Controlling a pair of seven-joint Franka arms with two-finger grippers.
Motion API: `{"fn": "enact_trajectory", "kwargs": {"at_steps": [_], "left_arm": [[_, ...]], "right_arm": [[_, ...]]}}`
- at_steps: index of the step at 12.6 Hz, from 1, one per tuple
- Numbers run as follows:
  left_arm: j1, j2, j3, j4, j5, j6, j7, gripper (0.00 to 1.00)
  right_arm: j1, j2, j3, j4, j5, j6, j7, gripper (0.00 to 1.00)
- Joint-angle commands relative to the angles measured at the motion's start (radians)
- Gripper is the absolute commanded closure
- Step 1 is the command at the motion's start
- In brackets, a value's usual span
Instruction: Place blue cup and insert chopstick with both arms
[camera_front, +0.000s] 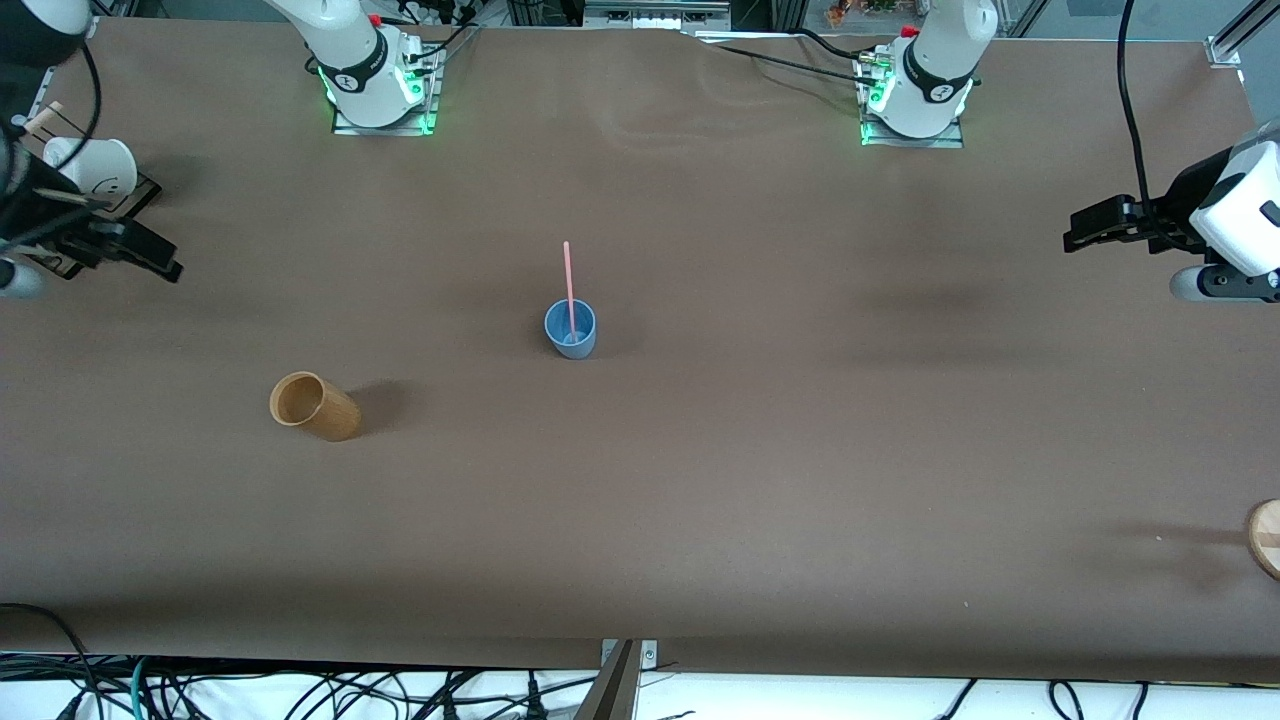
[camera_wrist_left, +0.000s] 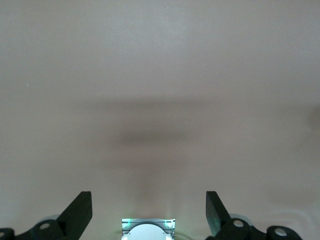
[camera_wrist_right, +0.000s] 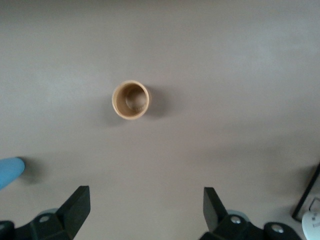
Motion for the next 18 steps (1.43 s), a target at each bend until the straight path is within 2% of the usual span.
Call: {"fn": "enact_trajectory", "kwargs": {"at_steps": [1, 18], "left_arm": [[0.002, -0.006, 0.001, -0.005, 0.005, 0.009, 0.026, 0.00], [0.002, -0.006, -0.001, -0.005, 0.004, 0.009, 0.026, 0.00]], "right_arm": [[-0.020, -0.044, 0.016, -0.031, 0.039, -0.035, -0.008, 0.00], [-0.011, -0.010, 0.019, -0.017, 0.025, -0.029, -0.003, 0.00]]}}
